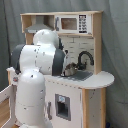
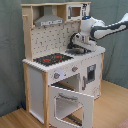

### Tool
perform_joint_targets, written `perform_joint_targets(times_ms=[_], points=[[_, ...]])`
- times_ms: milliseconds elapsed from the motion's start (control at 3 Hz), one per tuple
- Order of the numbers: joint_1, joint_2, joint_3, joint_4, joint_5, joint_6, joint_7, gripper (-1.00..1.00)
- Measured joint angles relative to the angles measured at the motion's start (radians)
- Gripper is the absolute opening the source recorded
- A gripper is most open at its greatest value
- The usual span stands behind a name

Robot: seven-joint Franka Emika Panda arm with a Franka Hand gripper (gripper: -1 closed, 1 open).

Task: Play with the kitchen

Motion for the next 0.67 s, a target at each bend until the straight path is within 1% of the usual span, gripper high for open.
perform_joint_targets(times_ms=[333,667], points=[[0.000,-0.050,-0.032,-0.001,0.067,0.046,0.000,-1.00],[0.000,-0.064,-0.041,-0.001,0.116,0.063,0.002,-1.00]])
